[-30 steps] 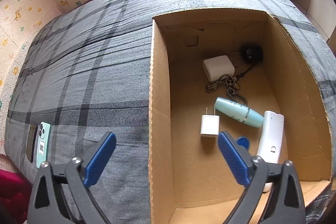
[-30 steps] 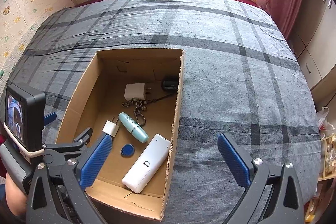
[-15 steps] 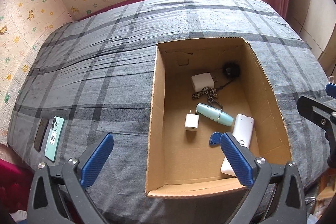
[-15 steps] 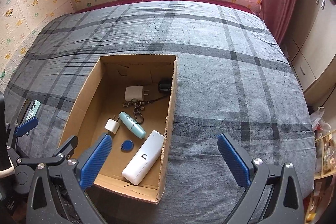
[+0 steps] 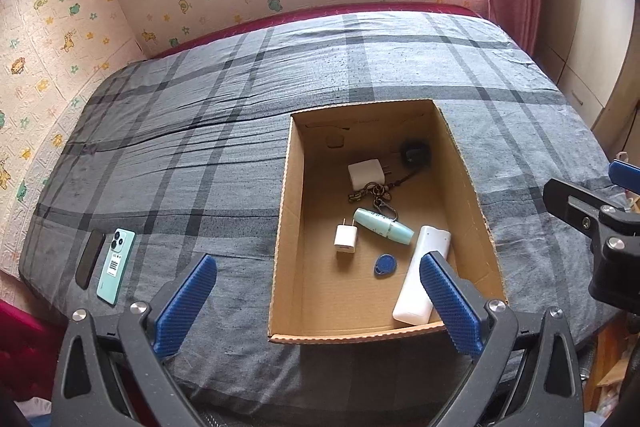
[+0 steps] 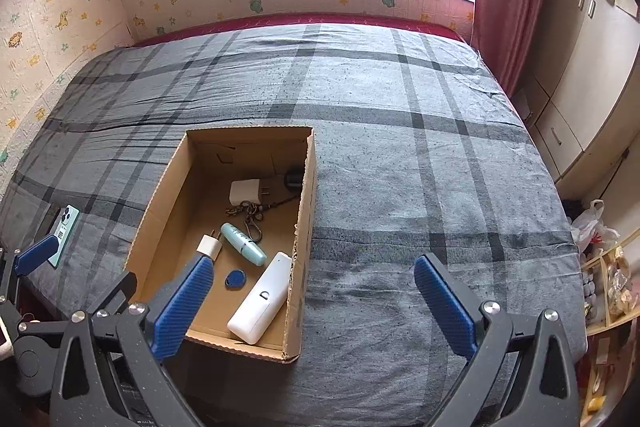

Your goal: Organize rigid objects

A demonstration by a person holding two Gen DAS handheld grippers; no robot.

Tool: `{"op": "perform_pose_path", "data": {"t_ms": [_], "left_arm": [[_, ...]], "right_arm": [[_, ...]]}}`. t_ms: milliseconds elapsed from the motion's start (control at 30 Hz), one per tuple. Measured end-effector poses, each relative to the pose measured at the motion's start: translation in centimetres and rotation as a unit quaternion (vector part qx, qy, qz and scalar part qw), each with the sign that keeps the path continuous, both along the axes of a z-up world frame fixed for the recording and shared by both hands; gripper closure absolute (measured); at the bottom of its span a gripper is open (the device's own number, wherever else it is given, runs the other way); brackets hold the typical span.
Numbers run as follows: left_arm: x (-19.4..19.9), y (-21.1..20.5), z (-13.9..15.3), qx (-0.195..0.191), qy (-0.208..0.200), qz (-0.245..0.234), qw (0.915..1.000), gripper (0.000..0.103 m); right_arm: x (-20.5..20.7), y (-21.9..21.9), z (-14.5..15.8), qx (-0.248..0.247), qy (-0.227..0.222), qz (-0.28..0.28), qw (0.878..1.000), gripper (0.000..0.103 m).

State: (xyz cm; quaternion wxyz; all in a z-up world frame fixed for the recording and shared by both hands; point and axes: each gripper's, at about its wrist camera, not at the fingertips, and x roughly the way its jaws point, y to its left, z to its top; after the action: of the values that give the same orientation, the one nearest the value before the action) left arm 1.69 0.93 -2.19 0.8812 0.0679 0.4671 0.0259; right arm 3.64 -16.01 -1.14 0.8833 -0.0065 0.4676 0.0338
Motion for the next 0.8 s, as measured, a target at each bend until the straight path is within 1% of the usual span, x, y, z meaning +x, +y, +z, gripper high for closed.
{"op": "perform_pose_path", "data": {"t_ms": [200,300,567,800], "left_arm": [[-0.8,-0.6,1.3,-0.008,-0.014,-0.007,0.9998,0.0],[-1.0,-0.9,1.7,-0.005,-0.021,-0.008,0.9997,0.0],[-1.5,-1.4,2.2,-0.007,-0.027,-0.015,0.9995,0.0],[-1.7,-1.6,2.2,-0.01,-0.026,-0.019,0.9994,0.0]], "right_arm": [[-1.0,-0.1,1.1,0.001,-0.015,0.005,1.0,0.0],[-1.2,-0.1,1.3,0.001,-0.018,0.007,1.0,0.0],[-1.5,-0.1,1.5,0.004,-0.019,0.008,1.0,0.0],[-1.8,-0.2,1.4,0.005,-0.015,0.01,1.0,0.0]]}}
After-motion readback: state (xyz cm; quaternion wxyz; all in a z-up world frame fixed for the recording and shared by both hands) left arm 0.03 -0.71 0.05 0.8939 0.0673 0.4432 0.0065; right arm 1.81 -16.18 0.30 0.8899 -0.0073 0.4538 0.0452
